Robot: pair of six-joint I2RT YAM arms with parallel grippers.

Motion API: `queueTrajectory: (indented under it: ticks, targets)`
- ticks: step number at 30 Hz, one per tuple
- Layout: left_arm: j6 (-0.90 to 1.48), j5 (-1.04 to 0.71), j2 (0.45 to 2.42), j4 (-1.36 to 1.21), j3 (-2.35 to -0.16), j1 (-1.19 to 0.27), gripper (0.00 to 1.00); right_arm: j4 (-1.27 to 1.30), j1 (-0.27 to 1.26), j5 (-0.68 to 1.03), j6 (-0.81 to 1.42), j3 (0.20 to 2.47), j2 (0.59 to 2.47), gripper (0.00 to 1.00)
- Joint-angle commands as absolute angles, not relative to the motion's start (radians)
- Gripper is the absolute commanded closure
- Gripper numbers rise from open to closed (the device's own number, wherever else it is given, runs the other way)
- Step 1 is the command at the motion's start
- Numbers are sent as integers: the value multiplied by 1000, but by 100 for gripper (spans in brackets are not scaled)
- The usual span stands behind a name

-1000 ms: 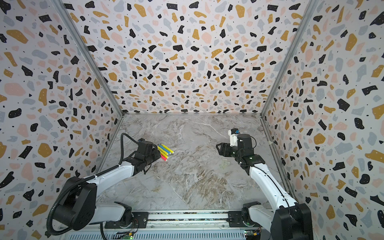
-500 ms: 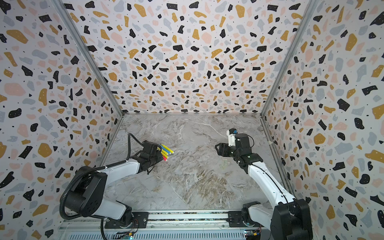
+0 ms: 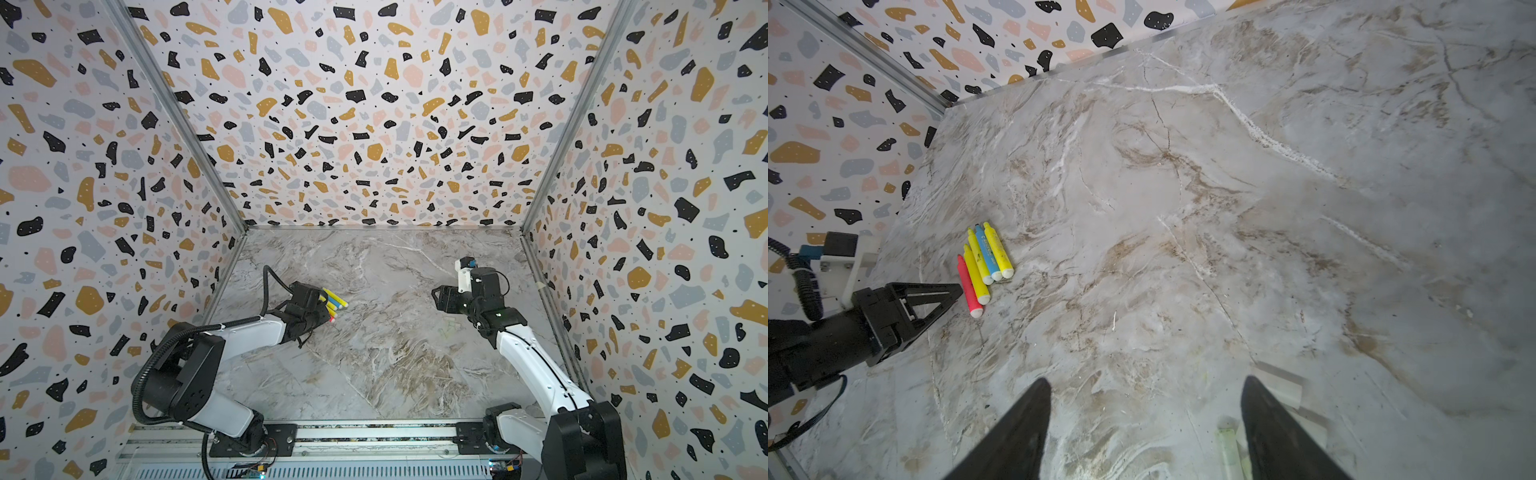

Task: Insert the pens into the pen caps
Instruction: 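Reach the left gripper down to the pink highlighter while the right arm rises, then close the left gripper on the pink highlighter and lift it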

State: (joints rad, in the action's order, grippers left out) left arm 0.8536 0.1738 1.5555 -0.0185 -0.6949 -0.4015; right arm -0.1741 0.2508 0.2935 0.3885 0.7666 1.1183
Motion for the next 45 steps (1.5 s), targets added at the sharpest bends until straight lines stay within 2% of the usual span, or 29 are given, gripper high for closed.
queueTrajectory:
  ticks: [1,18,34,45]
  targets:
    - [851,202,1573,-29,-741,-407,62,-169,255,279,394,756,1084,27]
    - [877,204,1609,-41,-724,-407,63,-164,255,267,415,776,1059,28]
    - [919,220,1633,-35,-692,-407,70,-168,255,244,431,774,1035,29]
    - [960,305,1592,7,-648,-407,76,-188,253,210,444,784,1011,29]
